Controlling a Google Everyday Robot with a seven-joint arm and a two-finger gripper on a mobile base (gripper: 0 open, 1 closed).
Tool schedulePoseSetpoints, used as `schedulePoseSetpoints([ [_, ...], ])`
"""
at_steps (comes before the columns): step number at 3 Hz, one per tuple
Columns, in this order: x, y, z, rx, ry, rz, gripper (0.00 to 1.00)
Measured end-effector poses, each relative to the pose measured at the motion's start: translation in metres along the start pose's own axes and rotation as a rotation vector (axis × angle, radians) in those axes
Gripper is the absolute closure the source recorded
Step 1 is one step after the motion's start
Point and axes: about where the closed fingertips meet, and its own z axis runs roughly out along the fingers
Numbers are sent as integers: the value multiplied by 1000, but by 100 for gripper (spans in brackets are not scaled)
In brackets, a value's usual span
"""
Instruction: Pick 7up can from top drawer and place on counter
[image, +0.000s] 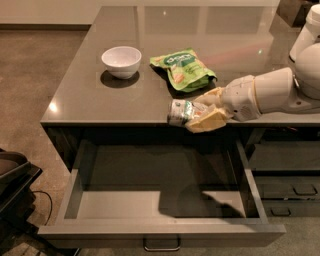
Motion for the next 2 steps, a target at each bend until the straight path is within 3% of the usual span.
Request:
schedulePoseSetpoints([
  [2,-9,-82,0,113,11,-10,100],
])
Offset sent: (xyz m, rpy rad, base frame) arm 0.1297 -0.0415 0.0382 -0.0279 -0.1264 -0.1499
